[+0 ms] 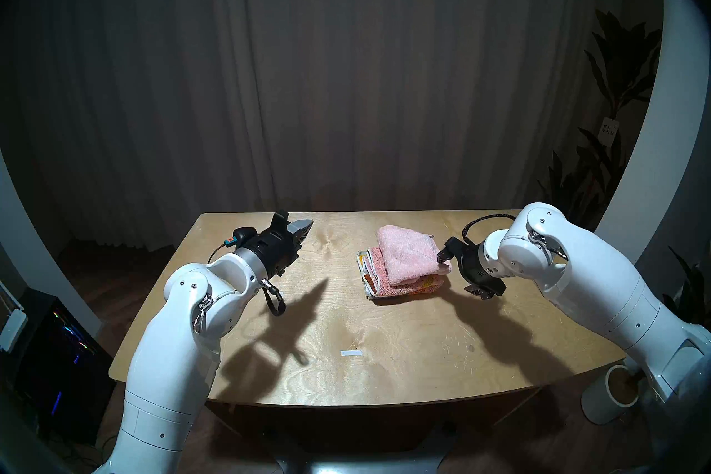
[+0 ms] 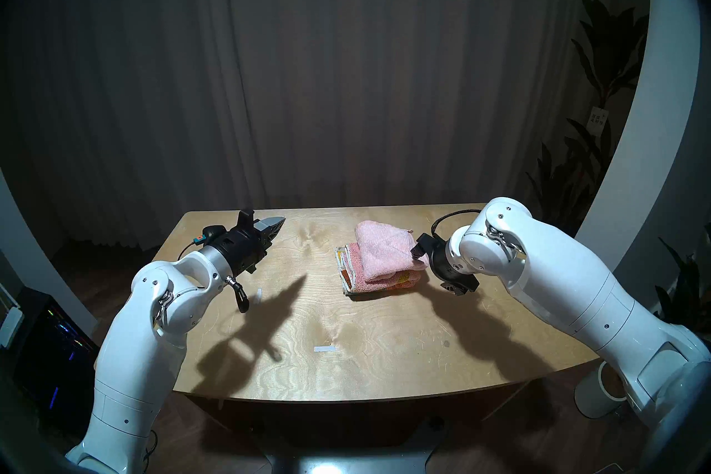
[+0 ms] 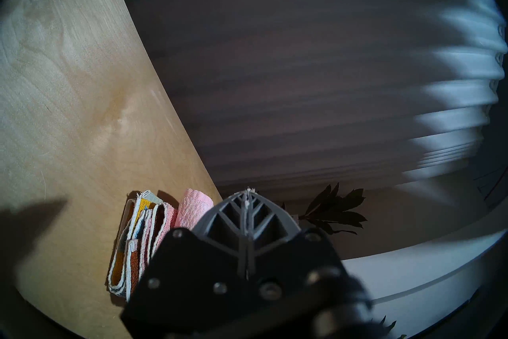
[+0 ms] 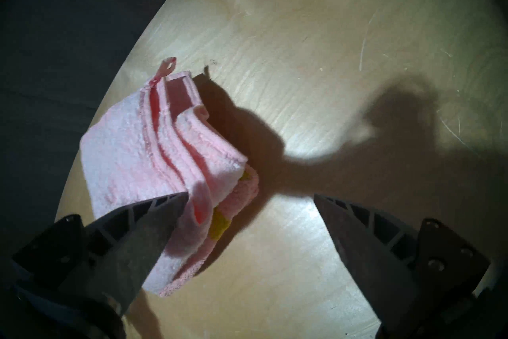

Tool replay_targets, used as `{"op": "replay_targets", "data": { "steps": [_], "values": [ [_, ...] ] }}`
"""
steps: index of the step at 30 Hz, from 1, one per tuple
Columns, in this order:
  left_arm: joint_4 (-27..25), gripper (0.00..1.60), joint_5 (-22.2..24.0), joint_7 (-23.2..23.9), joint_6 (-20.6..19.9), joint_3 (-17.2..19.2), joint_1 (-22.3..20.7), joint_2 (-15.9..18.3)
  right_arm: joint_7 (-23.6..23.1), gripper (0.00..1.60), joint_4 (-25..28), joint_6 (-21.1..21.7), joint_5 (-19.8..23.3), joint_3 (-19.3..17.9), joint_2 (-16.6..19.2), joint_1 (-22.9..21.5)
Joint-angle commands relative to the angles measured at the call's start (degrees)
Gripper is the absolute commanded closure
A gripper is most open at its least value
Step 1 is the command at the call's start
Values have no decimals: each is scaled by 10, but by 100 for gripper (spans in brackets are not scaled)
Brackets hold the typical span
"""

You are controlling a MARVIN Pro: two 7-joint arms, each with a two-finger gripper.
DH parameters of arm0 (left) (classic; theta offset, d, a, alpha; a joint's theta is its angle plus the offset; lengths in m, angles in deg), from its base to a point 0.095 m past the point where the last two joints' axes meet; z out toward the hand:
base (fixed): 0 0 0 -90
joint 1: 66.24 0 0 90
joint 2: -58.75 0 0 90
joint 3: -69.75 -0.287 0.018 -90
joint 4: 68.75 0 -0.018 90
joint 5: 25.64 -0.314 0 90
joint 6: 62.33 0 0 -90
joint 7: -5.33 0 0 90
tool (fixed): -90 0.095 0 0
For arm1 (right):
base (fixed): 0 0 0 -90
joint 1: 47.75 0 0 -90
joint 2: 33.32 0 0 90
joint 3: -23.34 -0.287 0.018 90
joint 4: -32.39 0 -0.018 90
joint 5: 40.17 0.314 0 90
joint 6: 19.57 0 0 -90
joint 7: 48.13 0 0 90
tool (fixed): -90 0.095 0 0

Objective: Fold each towel twice and stack them on table

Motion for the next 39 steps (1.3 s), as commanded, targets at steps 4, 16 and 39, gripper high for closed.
{"op": "replay_targets", "data": {
  "steps": [4, 16, 39],
  "values": [
    [-15, 160, 0, 11, -4, 8, 1, 5, -15, 0, 37, -26, 12, -29, 18, 11],
    [-57, 160, -69, 37, 6, 40, 26, 44, -1, 0, 131, -67, 20, -97, 89, 13],
    [-21, 0, -377, 56, 90, 52, 38, 135, -169, 0, 103, -101, -257, -34, 60, -2]
  ]
}}
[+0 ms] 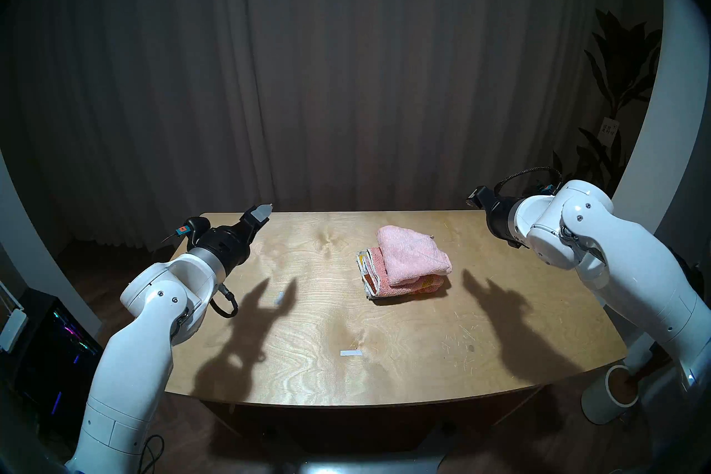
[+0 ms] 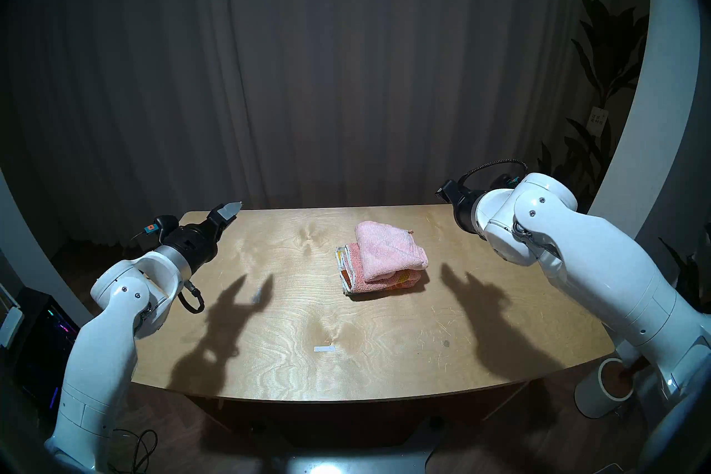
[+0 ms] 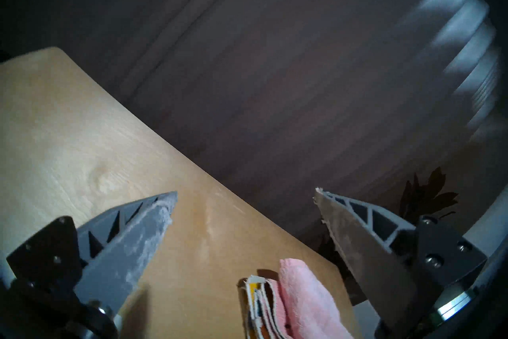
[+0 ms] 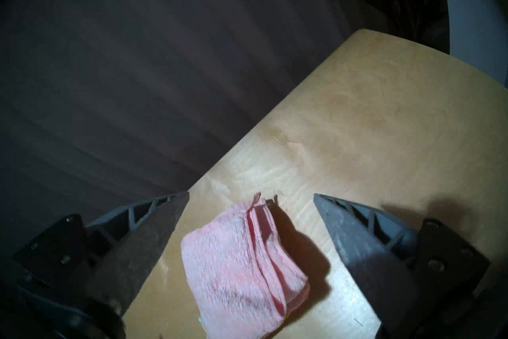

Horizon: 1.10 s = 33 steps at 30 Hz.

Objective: Fold each towel twice and stack them on table

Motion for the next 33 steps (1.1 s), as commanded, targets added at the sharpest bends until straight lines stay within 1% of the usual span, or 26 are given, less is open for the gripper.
{"op": "replay_targets", "data": {
  "steps": [1, 8, 9, 10, 11, 13, 14, 17, 19, 21, 22, 24, 26, 27, 28, 29, 33],
  "values": [
    [13, 0, -83, 7, 27, -1, -10, 42, -57, 0, -15, 0, -63, 18, -24, -21],
    [32, 0, -168, 11, 45, -11, -13, 70, -106, 0, -52, 1, -121, 45, -35, -36],
    [34, 0, -178, 10, 46, -13, -13, 74, -112, 0, -58, 0, -128, 47, -35, -38],
    [34, 0, -178, 10, 46, -13, -13, 74, -112, 0, -58, 0, -128, 47, -35, -38],
    [38, 0, -201, 9, 52, -17, -13, 81, -126, 0, -72, -2, -145, 54, -38, -43],
    [43, 0, -223, 10, 57, -23, -12, 87, -142, 0, -87, 0, -162, 62, -38, -46],
    [43, 0, -223, 10, 57, -23, -12, 87, -142, 0, -87, 0, -162, 62, -38, -46],
    [50, 0, -260, 9, 67, -34, -13, 95, -172, 0, -121, -4, -197, 75, -43, -55],
    [51, 0, -267, 10, 69, -37, -14, 96, -180, 0, -130, -6, -204, 77, -45, -57],
    [54, 0, -290, 10, 77, -45, -17, 101, -204, 0, -153, -9, -228, 84, -48, -65],
    [54, 0, -290, 10, 77, -45, -17, 101, -204, 0, -153, -9, -228, 84, -48, -65],
    [56, 0, -305, 10, 82, -51, -20, 104, -220, 0, -167, -10, -243, 90, -50, -71],
    [60, 0, -331, 10, 90, -61, -24, 109, -247, 0, -189, -13, -266, 98, -55, -81],
    [61, 0, -340, 11, 93, -65, -25, 111, -257, 0, -196, -14, -274, 100, -57, -84],
    [61, 0, -340, 11, 93, -65, -25, 111, -257, 0, -196, -14, -274, 100, -57, -84],
    [65, 0, -354, 8, 100, -71, -28, 111, -276, 0, -209, -17, -288, 105, -61, -89],
    [77, 0, -387, 1, 115, -83, -35, 111, -314, 0, -230, -24, -320, 118, -68, -99]
  ]
}}
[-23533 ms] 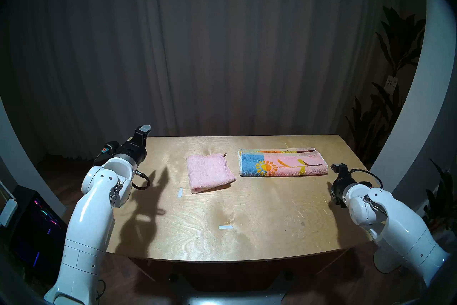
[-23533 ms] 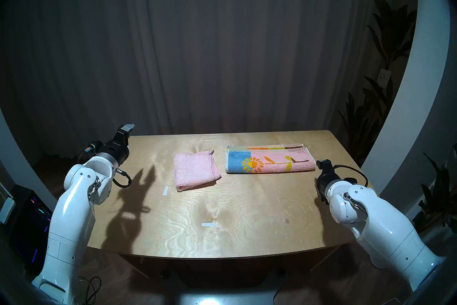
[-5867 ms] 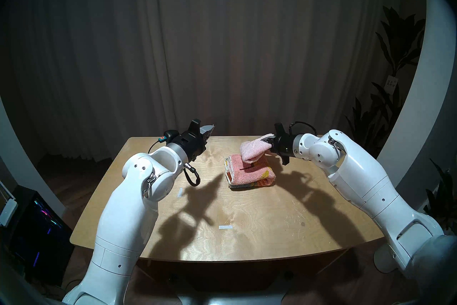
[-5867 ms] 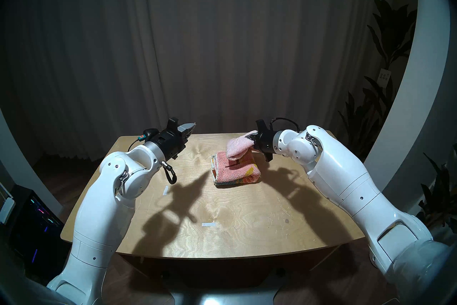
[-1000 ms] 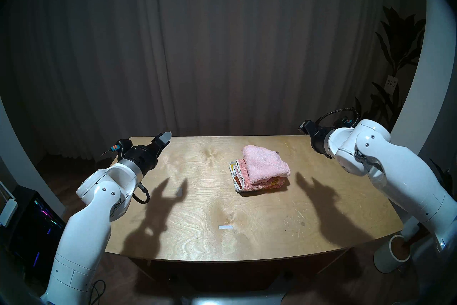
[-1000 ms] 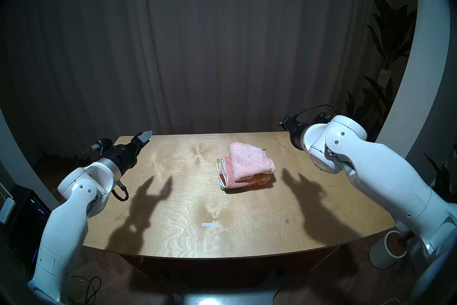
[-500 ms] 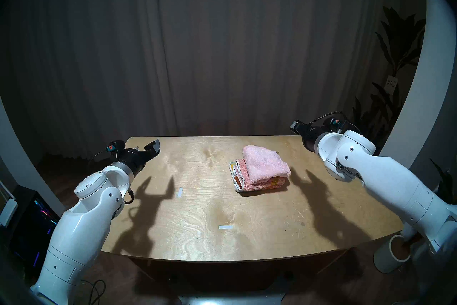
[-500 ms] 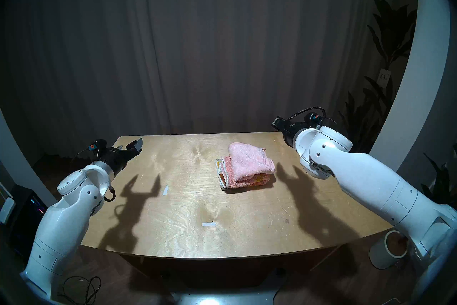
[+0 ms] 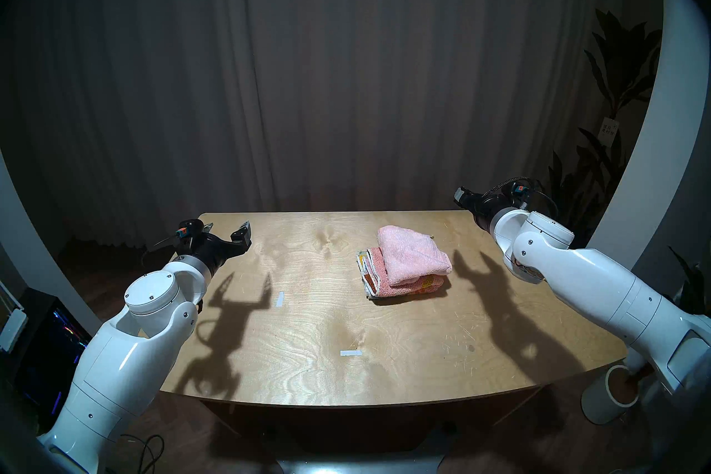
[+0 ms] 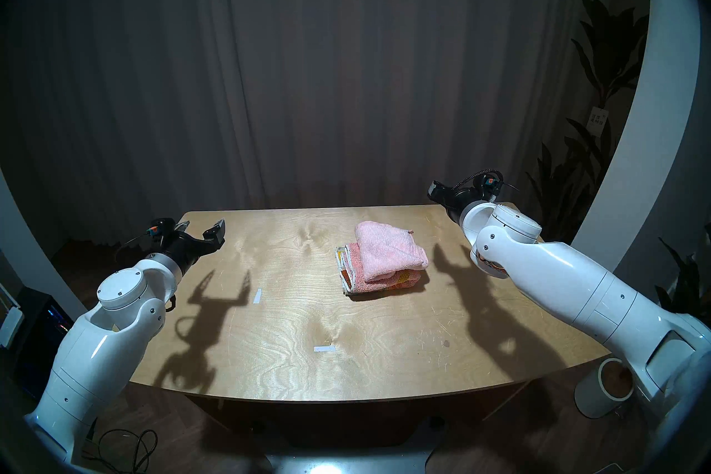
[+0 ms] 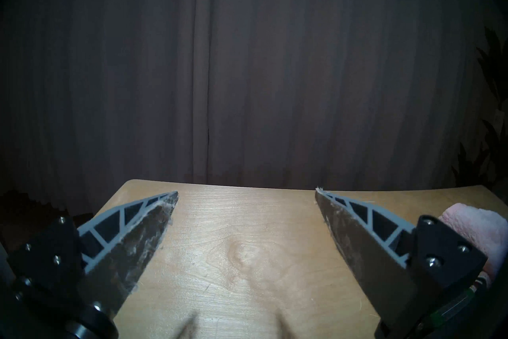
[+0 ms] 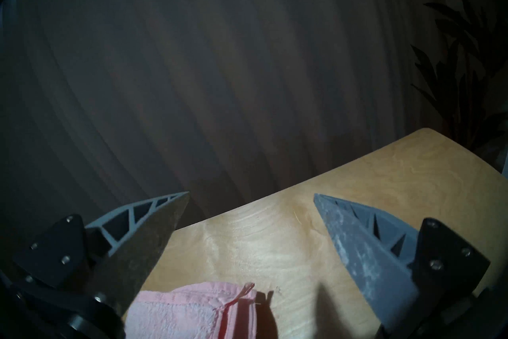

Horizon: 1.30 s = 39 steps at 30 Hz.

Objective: Fold each towel twice and stack them on table

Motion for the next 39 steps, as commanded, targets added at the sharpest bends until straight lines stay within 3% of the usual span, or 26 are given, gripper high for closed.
{"op": "replay_targets", "data": {
  "steps": [1, 4, 12, 17, 22, 24, 28, 31, 33, 35, 36, 39],
  "values": [
    [12, 0, -57, -12, 36, -9, -25, 10, -71, 0, -28, -17, -56, 8, -16, -37],
    [20, 0, -73, -16, 43, -15, -28, 12, -84, 0, -34, -20, -70, 16, -20, -40],
    [62, 0, -145, -38, 96, -42, -49, 7, -180, 0, -76, -50, -146, 51, -23, -56],
    [80, 0, -167, -49, 124, -49, -58, 1, -212, 0, -96, -71, -163, 55, -22, -61],
    [115, 0, -202, -64, 175, -62, -77, -10, -285, 0, -107, -86, -151, 53, -8, -61],
    [123, 0, -210, -66, 188, -64, -82, -12, -294, 0, -109, -93, -142, 50, -7, -58],
    [132, 0, -201, -60, 211, -63, -87, -19, -326, 0, -116, -95, -110, 37, -5, -45],
    [134, 0, -186, -32, 244, -60, -81, -9, -304, 0, -107, -93, -73, 26, -2, -24],
    [129, 0, -176, -31, 244, -56, -75, -10, -280, 0, -100, -88, -44, 20, 0, -10],
    [129, 0, -149, 0, 251, -51, -69, -2, -265, 0, -85, -90, -18, 15, 5, 7],
    [125, 0, -129, 21, 251, -53, -64, 9, -253, 0, -81, -85, -17, 17, 8, 10],
    [122, 0, -125, 40, 252, -49, -56, 19, -240, 0, -69, -90, -5, 17, 13, 19]
  ]
}}
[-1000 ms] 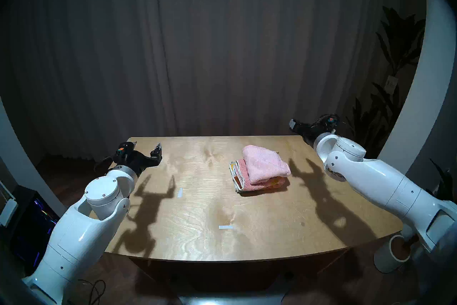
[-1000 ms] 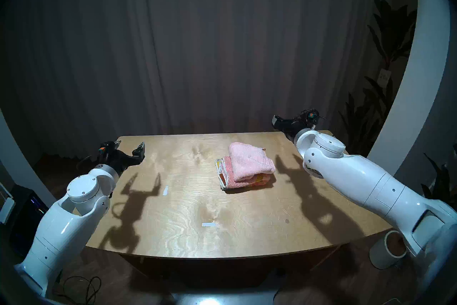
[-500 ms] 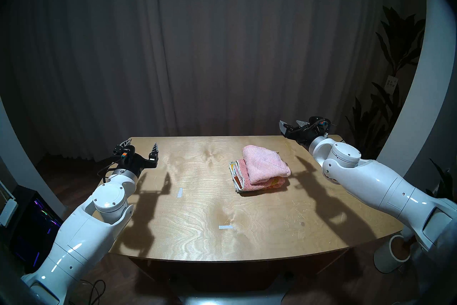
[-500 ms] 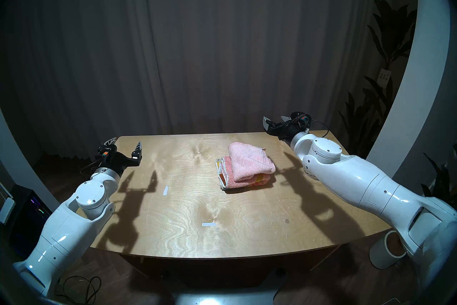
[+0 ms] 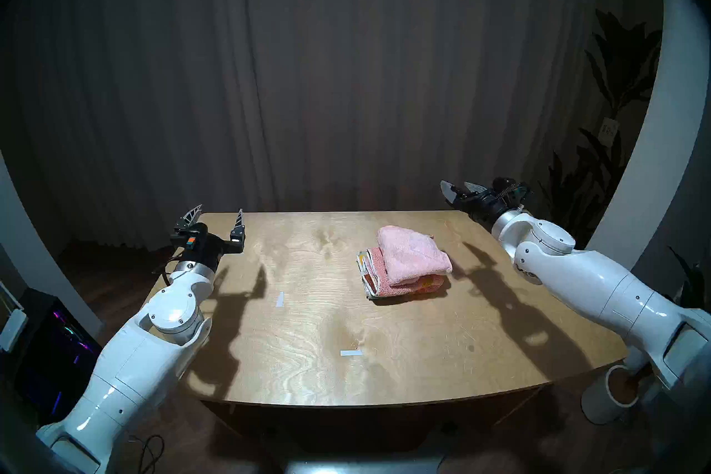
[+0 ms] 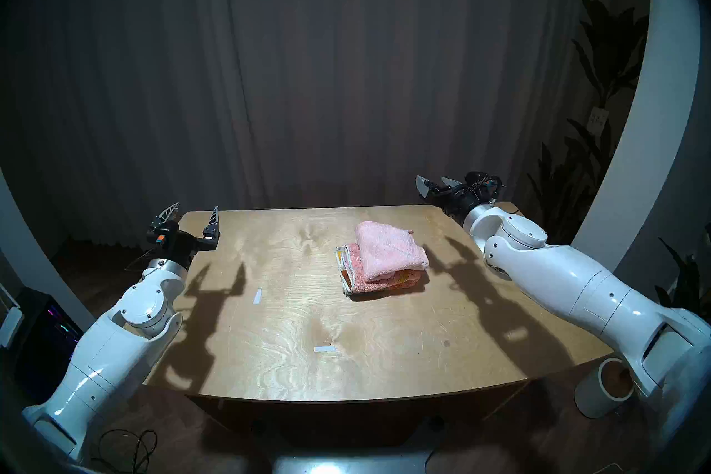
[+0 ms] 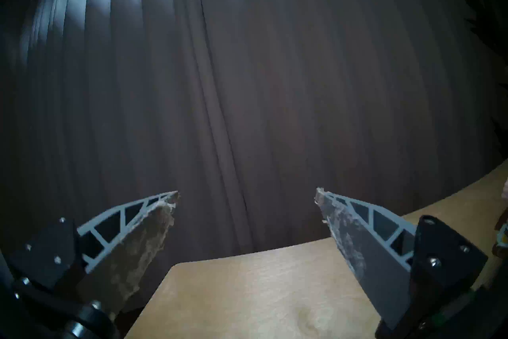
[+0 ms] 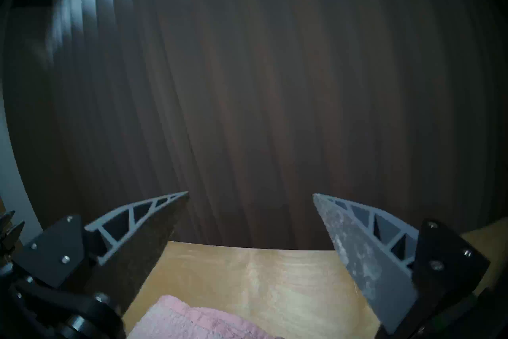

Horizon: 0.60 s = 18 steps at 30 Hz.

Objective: Fold each towel twice and stack them on table

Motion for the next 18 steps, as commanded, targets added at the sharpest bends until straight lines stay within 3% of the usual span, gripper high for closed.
{"op": "replay_targets", "data": {
  "steps": [1, 5, 9, 18],
  "values": [
    [-19, 0, 43, 67, 18, 13, 10, 37, 42, 0, 38, -11, 37, -13, 15, 32],
    [-20, 0, 52, 86, 20, 16, 17, 43, 54, 0, 46, -32, 32, -12, 19, 41],
    [-12, 0, 30, 70, 17, 11, 13, 35, 61, 0, 48, -39, 21, -9, 21, 42],
    [-17, 0, 45, 72, 7, 14, 14, 32, 62, 0, 47, -45, 12, -9, 25, 42]
  ]
}}
